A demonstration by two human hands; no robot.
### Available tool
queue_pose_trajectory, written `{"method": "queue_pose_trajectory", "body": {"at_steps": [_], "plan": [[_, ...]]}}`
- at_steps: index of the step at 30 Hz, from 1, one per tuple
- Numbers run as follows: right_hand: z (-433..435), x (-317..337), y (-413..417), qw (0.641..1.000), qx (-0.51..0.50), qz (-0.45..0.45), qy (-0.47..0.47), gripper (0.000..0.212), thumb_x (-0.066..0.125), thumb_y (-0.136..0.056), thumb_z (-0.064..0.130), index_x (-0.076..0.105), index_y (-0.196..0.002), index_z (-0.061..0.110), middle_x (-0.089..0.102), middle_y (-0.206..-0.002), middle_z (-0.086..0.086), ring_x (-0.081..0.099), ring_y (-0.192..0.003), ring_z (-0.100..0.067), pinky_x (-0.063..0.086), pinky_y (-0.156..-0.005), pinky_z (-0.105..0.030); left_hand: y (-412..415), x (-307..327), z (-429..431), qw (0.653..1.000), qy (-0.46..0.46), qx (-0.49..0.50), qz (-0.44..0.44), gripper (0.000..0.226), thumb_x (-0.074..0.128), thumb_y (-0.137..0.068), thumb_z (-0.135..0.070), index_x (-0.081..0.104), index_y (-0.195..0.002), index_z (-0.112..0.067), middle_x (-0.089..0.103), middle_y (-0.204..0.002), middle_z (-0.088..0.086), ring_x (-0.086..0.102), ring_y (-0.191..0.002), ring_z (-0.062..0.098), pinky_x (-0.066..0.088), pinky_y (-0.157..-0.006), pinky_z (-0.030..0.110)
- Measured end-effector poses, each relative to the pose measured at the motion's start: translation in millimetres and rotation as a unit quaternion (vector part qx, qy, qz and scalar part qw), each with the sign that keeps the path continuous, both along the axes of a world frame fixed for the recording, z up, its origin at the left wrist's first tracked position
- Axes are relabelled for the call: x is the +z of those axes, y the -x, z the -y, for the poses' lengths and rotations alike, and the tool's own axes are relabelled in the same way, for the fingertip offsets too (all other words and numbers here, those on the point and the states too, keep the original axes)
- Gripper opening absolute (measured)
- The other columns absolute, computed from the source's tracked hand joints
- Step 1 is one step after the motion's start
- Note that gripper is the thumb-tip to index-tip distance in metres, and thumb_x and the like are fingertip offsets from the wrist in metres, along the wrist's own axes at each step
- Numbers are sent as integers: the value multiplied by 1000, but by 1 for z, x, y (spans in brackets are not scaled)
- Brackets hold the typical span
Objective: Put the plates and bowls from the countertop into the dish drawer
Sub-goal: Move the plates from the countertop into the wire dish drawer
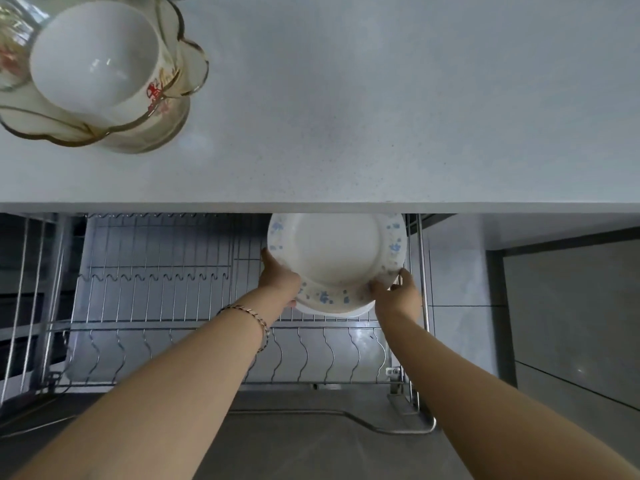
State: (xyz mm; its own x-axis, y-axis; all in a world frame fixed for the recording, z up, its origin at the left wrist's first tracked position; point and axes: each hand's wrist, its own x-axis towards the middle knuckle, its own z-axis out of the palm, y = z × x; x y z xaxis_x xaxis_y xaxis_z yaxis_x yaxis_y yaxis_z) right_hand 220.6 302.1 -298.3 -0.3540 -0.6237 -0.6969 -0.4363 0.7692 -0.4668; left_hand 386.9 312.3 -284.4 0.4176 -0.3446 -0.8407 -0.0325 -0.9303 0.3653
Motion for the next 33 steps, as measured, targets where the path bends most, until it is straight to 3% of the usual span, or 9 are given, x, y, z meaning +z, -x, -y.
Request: {"method": "queue_pose_trajectory", "body": {"at_steps": [4, 7, 10, 13, 15, 19, 25, 27, 33], "plan": [[-1, 10, 4, 1000, 0, 13, -3, 41, 57, -88, 13, 48, -128, 10, 65, -94, -13, 61, -75, -26, 31, -45, -22, 4, 4, -7, 999, 8, 25, -33, 69, 43, -88, 14, 21, -144, -20, 44, -142, 12, 51, -124, 37, 54, -90, 47], [5, 18, 9, 999, 33, 5, -22, 38, 55, -89, 11, 49, -126, 8, 66, -97, -14, 63, -85, -31, 30, -44, -21, 5, 10, -11, 999, -17, -4, -30, 59, 46, -89, 7, 26, -140, -12, 47, -140, 13, 54, -121, 34, 55, -88, 41], [10, 36, 15, 991, 119, -3, -60, 38, 54, -91, 21, 49, -123, 2, 66, -106, -18, 54, -79, -26, 34, -46, -23, 15, 36, -12, 991, -58, -111, 45, 54, 46, -91, -3, 23, -141, -2, 46, -137, 19, 55, -116, 34, 52, -82, 34], [11, 66, 33, 970, 219, 15, -104, 46, 61, -86, 19, 50, -125, -4, 65, -116, -21, 63, -95, -29, 54, -78, -38, 38, 75, -7, 952, -39, -289, 97, 46, 43, -92, -10, 33, -137, -3, 42, -136, 19, 53, -117, 33, 49, -90, 35], [15, 93, 60, 959, 263, 14, -109, 41, 59, -86, 14, 56, -121, -6, 66, -116, -23, 64, -95, -30, 53, -91, -38, 63, 105, 0, 920, -2, -385, 77, 40, 40, -93, -10, 43, -133, -6, 47, -135, 14, 53, -119, 29, 45, -93, 30], [28, 157, 139, 960, 274, -24, -54, 36, 51, -91, 18, 58, -124, 8, 65, -119, -15, 62, -105, -27, 48, -90, -30, 135, 167, 19, 876, 56, -479, 14, 36, 41, -93, -7, 55, -127, -6, 53, -134, 11, 51, -123, 25, 42, -96, 23], [66, 236, 281, 963, 265, -50, -8, 19, 53, -87, 15, 69, -98, 13, 68, -107, -10, 64, -100, -25, 47, -84, -26, 266, 228, 70, 837, 116, -533, 32, 22, 46, -92, -9, 61, -105, -17, 57, -106, 10, 59, -109, 25, 42, -82, 23], [86, 256, 331, 964, 257, -71, 12, 26, 52, -86, 14, 70, -101, 4, 70, -109, -14, 66, -97, -27, 49, -84, -27, 312, 245, 93, 836, 137, -529, 40, 20, 48, -90, -7, 64, -97, -17, 58, -96, 13, 61, -100, 26, 42, -76, 25], [143, 318, 456, 971, 192, -116, 84, 30, 50, -87, 9, 66, -109, -3, 68, -108, -21, 64, -103, -33, 50, -82, -31, 430, 296, 165, 860, 210, -463, 34, 26, 45, -89, -6, 64, -107, -6, 66, -117, 18, 62, -112, 32, 49, -92, 33]]}}
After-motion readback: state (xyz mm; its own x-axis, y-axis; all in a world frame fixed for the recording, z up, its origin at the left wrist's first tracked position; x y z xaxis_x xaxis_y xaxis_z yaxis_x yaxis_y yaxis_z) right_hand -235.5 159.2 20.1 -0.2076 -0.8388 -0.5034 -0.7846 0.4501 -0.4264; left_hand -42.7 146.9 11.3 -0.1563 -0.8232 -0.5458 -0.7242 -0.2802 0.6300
